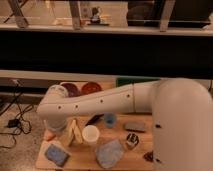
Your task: Place banana in plastic cup
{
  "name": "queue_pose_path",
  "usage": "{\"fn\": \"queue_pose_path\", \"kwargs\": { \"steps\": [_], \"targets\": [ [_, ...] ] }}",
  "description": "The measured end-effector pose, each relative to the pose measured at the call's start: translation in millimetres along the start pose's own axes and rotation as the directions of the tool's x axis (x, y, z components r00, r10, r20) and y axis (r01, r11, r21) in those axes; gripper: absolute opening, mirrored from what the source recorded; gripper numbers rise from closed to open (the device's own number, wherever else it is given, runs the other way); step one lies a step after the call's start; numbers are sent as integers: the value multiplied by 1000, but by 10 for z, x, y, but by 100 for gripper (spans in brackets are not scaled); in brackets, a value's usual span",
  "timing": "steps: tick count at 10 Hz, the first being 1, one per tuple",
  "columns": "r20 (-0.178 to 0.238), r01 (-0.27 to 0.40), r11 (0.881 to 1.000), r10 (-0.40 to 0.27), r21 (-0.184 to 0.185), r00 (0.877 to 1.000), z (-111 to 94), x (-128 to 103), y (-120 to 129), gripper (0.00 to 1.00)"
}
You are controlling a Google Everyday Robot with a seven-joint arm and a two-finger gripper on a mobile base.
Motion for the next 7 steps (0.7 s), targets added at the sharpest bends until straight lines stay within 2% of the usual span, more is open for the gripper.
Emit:
{"fn": "queue_pose_path", "kwargs": {
  "steps": [3,7],
  "targets": [
    [12,23,999,-23,-23,1000,129,8,-21,80],
    [25,-1,1000,2,-24,1000,211,219,26,80]
  ]
}}
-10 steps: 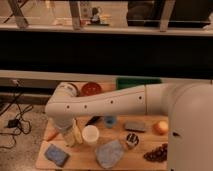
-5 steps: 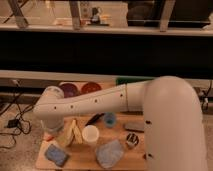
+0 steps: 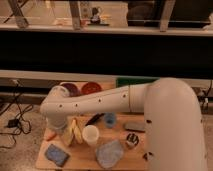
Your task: Place banana in plastic cup
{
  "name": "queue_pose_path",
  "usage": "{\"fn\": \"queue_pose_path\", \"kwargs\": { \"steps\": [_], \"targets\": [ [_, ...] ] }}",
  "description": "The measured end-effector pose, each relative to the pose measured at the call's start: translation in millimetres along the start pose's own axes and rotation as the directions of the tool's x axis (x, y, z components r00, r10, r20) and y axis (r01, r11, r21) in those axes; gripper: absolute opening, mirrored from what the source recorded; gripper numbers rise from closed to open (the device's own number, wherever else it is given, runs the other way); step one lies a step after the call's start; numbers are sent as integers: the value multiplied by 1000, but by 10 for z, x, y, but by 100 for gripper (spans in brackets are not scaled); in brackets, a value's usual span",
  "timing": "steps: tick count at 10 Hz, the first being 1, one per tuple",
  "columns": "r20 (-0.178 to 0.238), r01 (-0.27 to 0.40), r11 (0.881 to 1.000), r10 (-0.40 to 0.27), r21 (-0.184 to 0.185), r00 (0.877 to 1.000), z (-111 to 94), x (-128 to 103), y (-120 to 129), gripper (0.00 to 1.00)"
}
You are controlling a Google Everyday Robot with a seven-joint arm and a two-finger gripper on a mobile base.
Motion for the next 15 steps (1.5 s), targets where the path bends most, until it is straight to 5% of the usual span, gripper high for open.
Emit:
{"fn": "queue_pose_path", "kwargs": {
  "steps": [9,15],
  "targets": [
    [28,-11,997,13,-72,1000,347,169,-102,80],
    [42,-83,991,88,-100,995,469,473,10,80]
  ]
}}
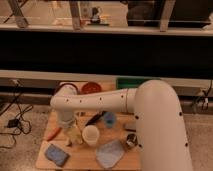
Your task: Place banana in plastic cup
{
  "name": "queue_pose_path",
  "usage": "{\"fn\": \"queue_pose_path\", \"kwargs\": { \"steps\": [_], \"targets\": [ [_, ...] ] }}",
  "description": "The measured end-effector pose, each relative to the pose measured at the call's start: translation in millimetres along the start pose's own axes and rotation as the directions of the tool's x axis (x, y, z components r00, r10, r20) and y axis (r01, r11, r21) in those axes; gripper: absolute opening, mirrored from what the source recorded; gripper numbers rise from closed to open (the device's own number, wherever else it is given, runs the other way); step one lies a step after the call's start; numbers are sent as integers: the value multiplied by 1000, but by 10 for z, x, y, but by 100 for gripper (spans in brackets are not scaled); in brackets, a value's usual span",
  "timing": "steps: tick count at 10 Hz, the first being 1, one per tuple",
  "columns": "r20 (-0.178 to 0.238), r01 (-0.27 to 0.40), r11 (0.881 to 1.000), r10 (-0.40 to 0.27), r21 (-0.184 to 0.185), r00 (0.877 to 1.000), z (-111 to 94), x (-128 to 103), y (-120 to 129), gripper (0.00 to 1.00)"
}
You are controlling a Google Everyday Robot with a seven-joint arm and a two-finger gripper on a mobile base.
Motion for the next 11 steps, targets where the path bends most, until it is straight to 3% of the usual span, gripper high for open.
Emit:
{"fn": "queue_pose_path", "kwargs": {
  "steps": [4,11],
  "targets": [
    [4,0,999,0,-34,1000,116,-11,28,80],
    [8,4,999,-4,-53,1000,193,13,30,80]
  ]
}}
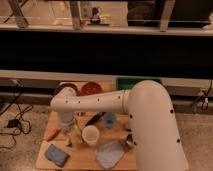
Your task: Place banana in plastic cup
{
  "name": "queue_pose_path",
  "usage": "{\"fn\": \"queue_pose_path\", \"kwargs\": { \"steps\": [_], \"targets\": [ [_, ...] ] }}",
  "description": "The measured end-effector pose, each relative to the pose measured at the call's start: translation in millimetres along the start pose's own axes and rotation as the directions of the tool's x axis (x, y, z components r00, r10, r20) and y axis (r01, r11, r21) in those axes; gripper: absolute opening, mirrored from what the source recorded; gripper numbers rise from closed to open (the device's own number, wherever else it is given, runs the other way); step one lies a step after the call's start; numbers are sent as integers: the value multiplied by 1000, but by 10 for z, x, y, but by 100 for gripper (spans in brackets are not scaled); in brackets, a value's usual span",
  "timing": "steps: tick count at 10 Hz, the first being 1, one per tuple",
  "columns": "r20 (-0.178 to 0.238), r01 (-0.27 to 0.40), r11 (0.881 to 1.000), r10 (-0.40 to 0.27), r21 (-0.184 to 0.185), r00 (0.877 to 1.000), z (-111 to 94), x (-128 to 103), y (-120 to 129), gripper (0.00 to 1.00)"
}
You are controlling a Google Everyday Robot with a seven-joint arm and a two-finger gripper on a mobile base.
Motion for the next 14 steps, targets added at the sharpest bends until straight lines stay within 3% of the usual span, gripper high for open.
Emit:
{"fn": "queue_pose_path", "kwargs": {
  "steps": [12,14],
  "targets": [
    [-4,43,998,-43,-40,999,127,-13,-8,80],
    [0,53,998,-53,-38,999,129,-16,1,72]
  ]
}}
